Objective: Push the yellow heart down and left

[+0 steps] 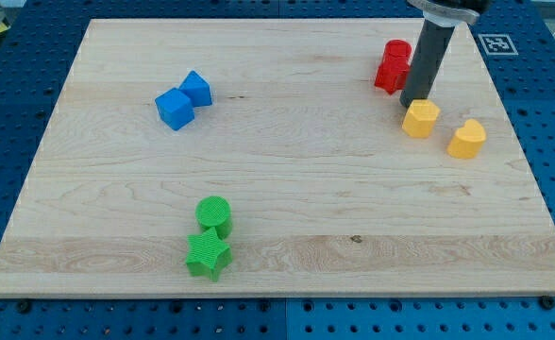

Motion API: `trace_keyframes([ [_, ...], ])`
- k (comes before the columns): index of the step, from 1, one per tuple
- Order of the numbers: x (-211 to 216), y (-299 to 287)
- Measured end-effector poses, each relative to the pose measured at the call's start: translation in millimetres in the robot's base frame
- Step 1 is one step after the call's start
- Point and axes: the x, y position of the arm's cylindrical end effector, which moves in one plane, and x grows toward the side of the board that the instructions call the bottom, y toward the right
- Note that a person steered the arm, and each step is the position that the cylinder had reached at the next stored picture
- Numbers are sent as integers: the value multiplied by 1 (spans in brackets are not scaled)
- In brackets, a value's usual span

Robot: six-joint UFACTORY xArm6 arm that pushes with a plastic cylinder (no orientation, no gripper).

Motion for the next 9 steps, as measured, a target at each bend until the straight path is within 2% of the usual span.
trace_keyframes([
  [1, 11, 21],
  [2, -2, 30],
  [3, 5, 48],
  [5, 46, 53],
  [7, 57, 74],
  [9, 86, 78],
])
